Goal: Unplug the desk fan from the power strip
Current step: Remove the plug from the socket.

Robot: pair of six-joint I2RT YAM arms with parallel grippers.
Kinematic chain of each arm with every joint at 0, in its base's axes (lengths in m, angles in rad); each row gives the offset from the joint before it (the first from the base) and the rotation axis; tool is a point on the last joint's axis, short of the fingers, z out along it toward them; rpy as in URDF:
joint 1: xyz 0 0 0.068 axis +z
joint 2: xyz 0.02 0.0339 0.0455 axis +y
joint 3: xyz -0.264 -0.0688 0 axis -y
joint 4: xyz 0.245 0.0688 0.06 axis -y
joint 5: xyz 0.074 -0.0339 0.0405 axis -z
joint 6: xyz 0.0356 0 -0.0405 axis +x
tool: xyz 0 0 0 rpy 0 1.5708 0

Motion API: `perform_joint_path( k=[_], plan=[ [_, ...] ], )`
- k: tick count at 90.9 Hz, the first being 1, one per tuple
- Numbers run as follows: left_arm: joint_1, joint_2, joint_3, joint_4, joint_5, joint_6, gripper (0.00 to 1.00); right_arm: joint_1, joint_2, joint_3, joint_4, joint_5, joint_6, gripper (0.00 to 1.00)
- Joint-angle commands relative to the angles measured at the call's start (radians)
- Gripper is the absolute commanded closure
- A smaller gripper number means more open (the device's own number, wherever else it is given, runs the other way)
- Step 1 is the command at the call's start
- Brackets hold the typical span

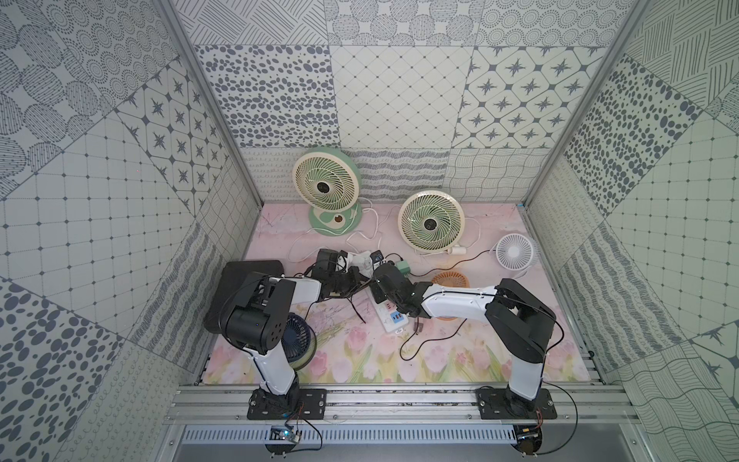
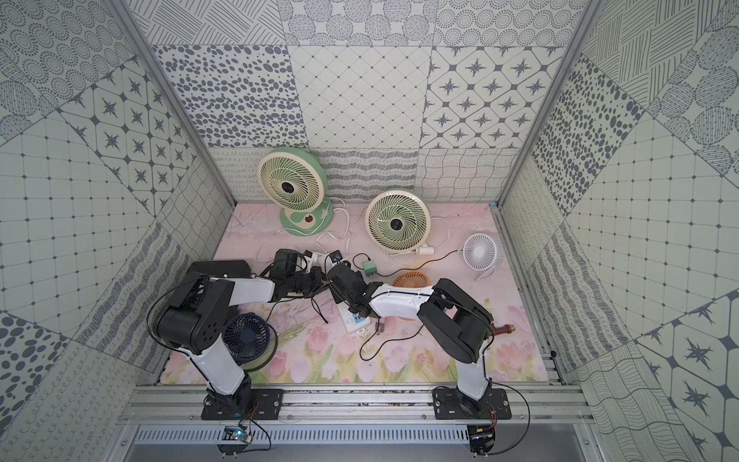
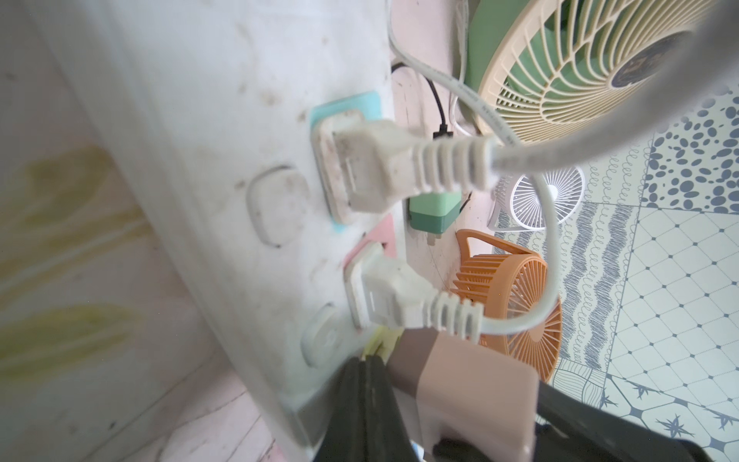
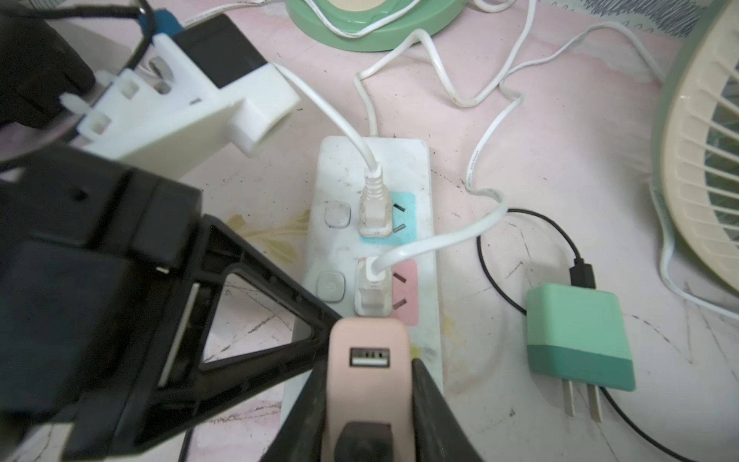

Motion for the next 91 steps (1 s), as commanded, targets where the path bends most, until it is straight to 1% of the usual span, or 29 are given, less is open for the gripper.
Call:
perform_joint_path(
  k=[1,18,44,57,64,72,91],
  plan=[
    [0.003,0.006,-0.007,-0.102,-0.056,0.026,1.0,-0.017,-0.043,-0.018,0.041,-0.029,0.022,0.83],
    [0.003,0.004,-0.007,-0.102,-0.055,0.027,1.0,0.014,-0.026,0.01,0.007,-0.007,-0.022,0.82],
    [0.012,-0.026,-0.011,-0.116,-0.057,0.036,1.0,-0.013,-0.142,-0.05,0.024,0.001,-0.053,0.82],
    [0.017,-0.052,-0.014,-0.119,-0.054,0.038,1.0,-0.019,-0.195,-0.079,0.023,-0.031,-0.092,0.82],
    [0.023,-0.077,-0.019,-0.122,-0.056,0.042,1.0,-0.019,-0.225,-0.102,0.023,-0.066,-0.109,0.82],
    [0.033,-0.115,-0.027,-0.122,-0.063,0.05,1.0,-0.019,-0.255,-0.12,0.021,-0.134,-0.132,0.82],
    [0.058,-0.175,-0.056,-0.086,-0.077,0.039,1.0,0.002,-0.245,-0.105,-0.042,-0.362,-0.191,0.81]
  ],
)
